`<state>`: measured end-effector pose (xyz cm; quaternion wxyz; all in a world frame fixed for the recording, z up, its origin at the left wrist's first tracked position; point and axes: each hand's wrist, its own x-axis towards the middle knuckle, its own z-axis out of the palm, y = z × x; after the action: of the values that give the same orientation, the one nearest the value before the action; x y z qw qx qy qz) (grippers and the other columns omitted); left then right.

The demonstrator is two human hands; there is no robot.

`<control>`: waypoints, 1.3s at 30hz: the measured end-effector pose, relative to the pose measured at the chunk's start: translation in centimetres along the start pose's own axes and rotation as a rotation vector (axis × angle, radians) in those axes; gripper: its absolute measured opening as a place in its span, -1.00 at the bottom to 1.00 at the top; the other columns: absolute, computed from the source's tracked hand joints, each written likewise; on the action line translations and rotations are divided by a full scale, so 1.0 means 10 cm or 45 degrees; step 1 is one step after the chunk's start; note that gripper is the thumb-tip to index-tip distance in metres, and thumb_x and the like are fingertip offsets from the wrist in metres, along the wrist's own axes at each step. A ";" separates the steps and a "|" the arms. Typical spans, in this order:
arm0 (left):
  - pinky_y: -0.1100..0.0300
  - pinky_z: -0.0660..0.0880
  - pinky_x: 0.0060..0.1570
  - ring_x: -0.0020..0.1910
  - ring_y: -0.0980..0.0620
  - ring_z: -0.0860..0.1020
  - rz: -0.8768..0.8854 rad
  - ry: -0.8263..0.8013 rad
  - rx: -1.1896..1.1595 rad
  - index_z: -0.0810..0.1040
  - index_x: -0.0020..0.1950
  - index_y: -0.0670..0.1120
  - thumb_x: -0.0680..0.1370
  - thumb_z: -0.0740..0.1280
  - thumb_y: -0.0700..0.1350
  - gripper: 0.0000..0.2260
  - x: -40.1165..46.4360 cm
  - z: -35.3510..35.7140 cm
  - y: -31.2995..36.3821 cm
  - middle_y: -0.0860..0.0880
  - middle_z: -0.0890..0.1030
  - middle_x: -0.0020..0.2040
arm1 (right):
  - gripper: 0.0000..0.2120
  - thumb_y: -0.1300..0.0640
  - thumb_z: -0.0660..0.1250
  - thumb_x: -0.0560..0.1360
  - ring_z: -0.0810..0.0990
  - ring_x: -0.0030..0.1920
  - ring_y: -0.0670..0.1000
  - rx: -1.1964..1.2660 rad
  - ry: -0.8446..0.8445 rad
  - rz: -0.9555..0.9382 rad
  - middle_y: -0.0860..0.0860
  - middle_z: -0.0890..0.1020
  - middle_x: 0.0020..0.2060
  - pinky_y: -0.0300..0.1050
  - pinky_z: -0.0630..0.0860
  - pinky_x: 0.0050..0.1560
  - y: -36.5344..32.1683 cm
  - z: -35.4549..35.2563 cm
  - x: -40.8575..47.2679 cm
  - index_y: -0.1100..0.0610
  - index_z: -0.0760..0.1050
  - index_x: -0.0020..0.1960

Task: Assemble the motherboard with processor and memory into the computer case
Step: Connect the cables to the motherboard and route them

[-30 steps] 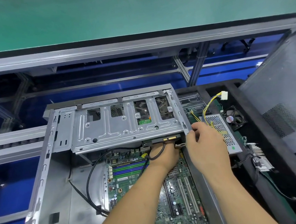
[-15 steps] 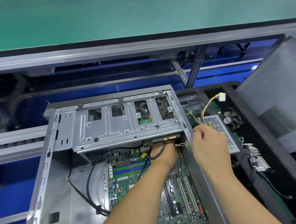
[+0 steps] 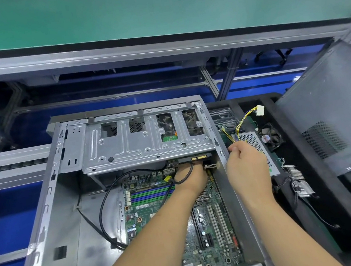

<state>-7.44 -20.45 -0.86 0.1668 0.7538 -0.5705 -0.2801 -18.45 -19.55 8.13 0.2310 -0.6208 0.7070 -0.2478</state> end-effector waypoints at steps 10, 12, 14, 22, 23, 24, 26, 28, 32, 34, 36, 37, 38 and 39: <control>0.10 0.41 -0.19 0.04 -0.21 0.57 -0.051 -0.048 0.076 0.47 0.39 -0.05 0.64 0.19 -0.18 -0.67 0.01 -0.01 0.01 -0.20 0.59 0.14 | -0.76 0.19 0.14 0.61 0.55 0.00 0.21 -0.007 -0.004 -0.016 0.11 0.65 -0.07 0.11 0.53 0.01 -0.01 -0.01 -0.01 0.09 0.58 0.07; 0.11 0.40 -0.21 0.01 -0.21 0.57 -0.008 -0.062 0.071 0.46 0.40 -0.01 0.64 0.18 -0.17 -0.67 0.00 -0.02 -0.01 -0.20 0.60 0.11 | -0.77 0.19 0.14 0.60 0.55 -0.01 0.20 -0.007 -0.006 -0.015 0.11 0.65 -0.08 0.09 0.52 -0.01 -0.01 -0.01 0.00 0.09 0.58 0.06; 0.12 0.39 -0.24 -0.08 -0.19 0.55 -0.008 -0.057 0.080 0.50 0.35 -0.04 0.64 0.18 -0.18 -0.70 0.00 -0.02 -0.01 -0.20 0.61 0.08 | -0.77 0.19 0.14 0.60 0.55 -0.02 0.21 -0.002 -0.005 -0.015 0.12 0.65 -0.09 0.07 0.51 -0.03 -0.01 -0.01 0.00 0.08 0.57 0.04; 0.16 0.33 -0.31 -0.28 -0.12 0.42 -0.096 0.049 0.085 0.38 -0.18 -0.02 0.60 0.24 -0.10 -0.84 0.03 0.06 0.00 -0.09 0.50 -0.20 | -0.78 0.21 0.15 0.59 0.54 -0.01 0.23 -0.004 -0.004 -0.027 0.14 0.65 -0.08 0.07 0.49 -0.04 -0.03 -0.01 -0.01 0.09 0.57 0.01; 0.16 0.32 -0.31 -0.27 -0.13 0.44 -0.106 0.049 0.097 0.36 -0.22 -0.03 0.59 0.24 -0.10 -0.81 0.04 0.07 0.00 -0.10 0.53 -0.18 | -0.78 0.21 0.14 0.59 0.54 -0.02 0.23 -0.001 -0.004 -0.028 0.13 0.65 -0.09 0.06 0.49 -0.05 -0.03 -0.01 -0.01 0.09 0.57 0.00; 0.16 0.33 -0.30 -0.24 -0.15 0.49 -0.111 0.049 0.094 0.39 -0.23 -0.05 0.58 0.25 -0.10 -0.81 0.05 0.08 0.00 -0.11 0.56 -0.16 | -0.78 0.21 0.14 0.59 0.54 -0.03 0.23 0.001 -0.003 -0.027 0.13 0.65 -0.09 0.06 0.48 -0.06 -0.03 -0.01 -0.01 0.09 0.56 -0.01; 0.15 0.34 -0.26 -0.13 -0.20 0.57 -0.080 0.060 0.063 0.51 -0.12 -0.06 0.57 0.26 -0.11 -0.91 0.05 0.09 0.00 -0.14 0.59 -0.12 | -0.79 0.21 0.14 0.59 0.54 -0.04 0.22 -0.001 -0.003 -0.025 0.13 0.65 -0.10 0.05 0.48 -0.08 -0.02 -0.01 -0.01 0.09 0.56 -0.01; 0.15 0.34 -0.25 -0.11 -0.20 0.58 -0.040 0.055 0.069 0.50 -0.08 -0.04 0.57 0.26 -0.13 -0.95 0.05 0.08 -0.01 -0.15 0.60 -0.10 | -0.79 0.22 0.14 0.59 0.54 -0.05 0.21 0.005 -0.005 -0.023 0.12 0.65 -0.10 0.05 0.48 -0.08 -0.02 -0.02 -0.01 0.08 0.55 -0.02; 0.14 0.37 -0.24 -0.17 -0.16 0.52 -0.003 0.035 0.135 0.57 0.11 -0.10 0.60 0.22 -0.13 -0.83 0.05 0.06 -0.02 -0.16 0.60 -0.07 | -0.78 0.22 0.14 0.59 0.54 -0.03 0.22 0.005 -0.003 -0.024 0.13 0.65 -0.09 0.07 0.50 -0.05 -0.03 -0.02 -0.01 0.10 0.57 -0.01; 0.13 0.40 -0.25 -0.19 -0.14 0.51 0.013 0.010 0.115 0.57 0.13 -0.10 0.61 0.20 -0.13 -0.81 0.05 0.04 -0.02 -0.17 0.62 -0.04 | -0.77 0.22 0.13 0.58 0.54 -0.03 0.22 0.004 -0.010 -0.024 0.13 0.64 -0.09 0.08 0.51 -0.03 -0.04 -0.02 0.00 0.11 0.57 -0.01; 0.13 0.41 -0.24 -0.13 -0.16 0.55 0.015 -0.013 0.106 0.56 0.13 -0.10 0.63 0.19 -0.15 -0.81 0.06 0.04 -0.02 -0.17 0.61 -0.02 | -0.77 0.22 0.13 0.58 0.54 -0.03 0.23 0.000 -0.013 -0.023 0.13 0.64 -0.08 0.09 0.52 -0.03 -0.04 -0.02 0.00 0.12 0.57 0.00; 0.13 0.40 -0.23 -0.10 -0.16 0.56 0.011 -0.013 0.117 0.56 0.13 -0.11 0.63 0.19 -0.16 -0.82 0.07 0.04 -0.01 -0.17 0.61 -0.01 | -0.77 0.22 0.13 0.58 0.54 -0.03 0.23 0.000 -0.012 -0.022 0.13 0.64 -0.08 0.08 0.51 -0.03 -0.04 -0.02 -0.01 0.11 0.57 0.00; 0.13 0.40 -0.22 -0.08 -0.16 0.56 -0.004 -0.007 0.127 0.55 0.11 -0.11 0.62 0.20 -0.16 -0.84 0.06 0.03 0.00 -0.16 0.60 -0.01 | -0.77 0.21 0.13 0.58 0.54 -0.02 0.23 -0.002 -0.010 -0.022 0.14 0.64 -0.08 0.08 0.51 -0.02 -0.04 -0.03 -0.01 0.11 0.57 0.00; 0.14 0.39 -0.22 -0.09 -0.16 0.55 -0.025 0.007 0.137 0.54 0.05 -0.11 0.62 0.21 -0.16 -0.87 0.06 0.03 0.02 -0.16 0.59 -0.03 | -0.77 0.21 0.13 0.58 0.54 -0.03 0.23 -0.005 -0.009 -0.022 0.13 0.64 -0.08 0.09 0.52 -0.02 -0.05 -0.03 -0.02 0.10 0.56 -0.01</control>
<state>-7.63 -21.09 -1.17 0.1249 0.7680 -0.5769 -0.2486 -18.25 -19.41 8.66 0.2302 -0.6284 0.7011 -0.2463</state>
